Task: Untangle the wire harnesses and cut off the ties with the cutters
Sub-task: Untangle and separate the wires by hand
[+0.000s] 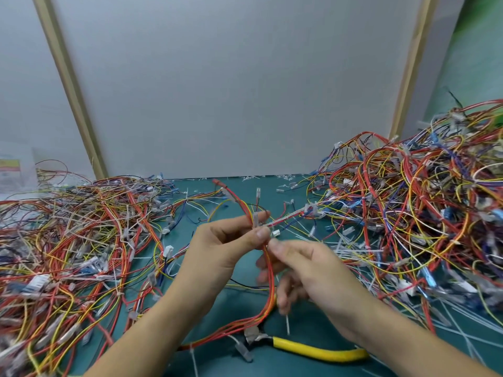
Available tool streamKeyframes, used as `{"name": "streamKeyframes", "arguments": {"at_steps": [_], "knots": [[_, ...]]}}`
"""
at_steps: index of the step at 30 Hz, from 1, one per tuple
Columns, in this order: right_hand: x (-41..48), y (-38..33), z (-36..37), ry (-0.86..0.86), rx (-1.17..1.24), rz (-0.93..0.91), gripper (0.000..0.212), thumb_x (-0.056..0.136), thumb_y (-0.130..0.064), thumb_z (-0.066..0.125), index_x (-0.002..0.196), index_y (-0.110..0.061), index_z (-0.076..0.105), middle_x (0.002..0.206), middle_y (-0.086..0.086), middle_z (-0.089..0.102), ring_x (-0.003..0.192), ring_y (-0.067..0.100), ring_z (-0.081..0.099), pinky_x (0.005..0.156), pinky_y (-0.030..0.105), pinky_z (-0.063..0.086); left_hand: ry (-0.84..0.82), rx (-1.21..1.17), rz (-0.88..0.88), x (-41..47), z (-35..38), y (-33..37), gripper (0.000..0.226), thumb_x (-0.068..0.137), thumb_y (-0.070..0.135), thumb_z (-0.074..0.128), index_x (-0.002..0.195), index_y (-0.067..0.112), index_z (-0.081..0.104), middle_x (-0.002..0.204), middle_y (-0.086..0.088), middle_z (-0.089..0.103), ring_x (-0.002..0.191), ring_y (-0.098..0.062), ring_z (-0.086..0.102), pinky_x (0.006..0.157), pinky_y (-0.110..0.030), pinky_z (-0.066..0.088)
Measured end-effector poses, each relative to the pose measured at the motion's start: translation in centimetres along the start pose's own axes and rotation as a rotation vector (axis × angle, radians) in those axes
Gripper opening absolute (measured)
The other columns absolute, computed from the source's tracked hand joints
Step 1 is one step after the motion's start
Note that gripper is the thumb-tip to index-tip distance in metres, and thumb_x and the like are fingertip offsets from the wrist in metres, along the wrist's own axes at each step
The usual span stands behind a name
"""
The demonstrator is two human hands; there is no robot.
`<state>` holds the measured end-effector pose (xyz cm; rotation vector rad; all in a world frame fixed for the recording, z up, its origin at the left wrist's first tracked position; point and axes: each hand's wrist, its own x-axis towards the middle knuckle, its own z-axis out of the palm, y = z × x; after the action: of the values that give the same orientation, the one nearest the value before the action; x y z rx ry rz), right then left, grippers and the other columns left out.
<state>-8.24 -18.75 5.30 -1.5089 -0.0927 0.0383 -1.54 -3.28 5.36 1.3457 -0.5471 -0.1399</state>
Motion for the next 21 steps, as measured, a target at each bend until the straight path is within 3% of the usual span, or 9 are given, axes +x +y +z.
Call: {"name": "streamKeyframes", "arguments": {"at_steps": [3,6,8,11,13,15,21], "knots": [[0.1,-0.3,-0.6,0.21,-0.011,-0.172,0.029,0.08,-0.039,0.066,0.086,-0.011,0.07,0.081,0.006,0.07,0.044,0.018,0.054,0.043,0.03,0.05,-0.027,0.134,0.034,-0.2,0.1,0.2,0.03,0.078,0.02,0.073,0.107,0.017,0.076,0.097,0.002,0.078,0.082,-0.003,0.068,0.066,-0.011,0.048],[0.1,-0.4,-0.8,0.251,-0.009,-0.262,0.012,0.087,-0.025,0.069,0.082,-0.014,0.07,0.072,0.007,0.069,0.043,0.017,0.052,0.044,0.03,0.051,-0.109,0.211,0.047,-0.5,0.7,0.1,0.028,0.081,0.017,0.071,0.109,0.019,0.075,0.078,0.013,0.072,0.069,0.005,0.057,0.062,-0.008,0.043],[0.1,-0.1,-0.8,0.26,-0.065,-0.285,0.012,0.092,-0.018,0.067,0.08,-0.015,0.069,0.062,0.006,0.066,0.043,0.018,0.052,0.045,0.03,0.051,-0.113,0.223,0.044,-0.7,0.9,0.0,0.03,0.08,0.022,0.071,0.11,0.022,0.074,0.072,0.012,0.068,0.065,0.003,0.053,0.061,-0.009,0.042],[0.1,0.0,-1.1,0.279,-0.146,-0.32,0.013,0.092,-0.02,0.068,0.079,-0.017,0.07,0.056,0.008,0.064,0.043,0.019,0.054,0.046,0.033,0.053,-0.1,0.217,0.01,-0.7,0.6,-0.1,0.028,0.087,0.02,0.068,0.114,0.024,0.073,0.093,0.005,0.077,0.08,-0.003,0.063,0.065,-0.016,0.047],[0.1,-0.1,-1.3,0.292,-0.191,-0.357,0.01,0.091,-0.023,0.07,0.082,-0.02,0.072,0.063,0.012,0.068,0.044,0.017,0.055,0.047,0.034,0.054,-0.1,0.215,-0.002,-0.7,0.5,-0.3,0.025,0.093,0.015,0.063,0.116,0.022,0.073,0.103,0.001,0.077,0.085,-0.005,0.064,0.069,-0.019,0.049],[0.1,-0.1,-1.4,0.305,-0.205,-0.387,0.007,0.09,-0.022,0.072,0.083,-0.02,0.074,0.069,0.009,0.072,0.044,0.014,0.055,0.045,0.031,0.052,-0.094,0.182,-0.007,-0.6,0.4,-0.4,0.028,0.092,0.017,0.063,0.118,0.018,0.072,0.107,0.002,0.076,0.087,-0.004,0.065,0.071,-0.017,0.049],[0.1,-0.3,-1.5,0.352,-0.195,-0.388,0.005,0.084,-0.023,0.076,0.081,-0.021,0.078,0.061,-0.001,0.071,0.044,0.012,0.055,0.045,0.027,0.05,-0.082,0.115,0.009,-0.4,0.3,-0.8,0.036,0.086,0.026,0.071,0.12,0.013,0.071,0.111,0.008,0.075,0.092,-0.002,0.067,0.074,-0.015,0.049]]}}
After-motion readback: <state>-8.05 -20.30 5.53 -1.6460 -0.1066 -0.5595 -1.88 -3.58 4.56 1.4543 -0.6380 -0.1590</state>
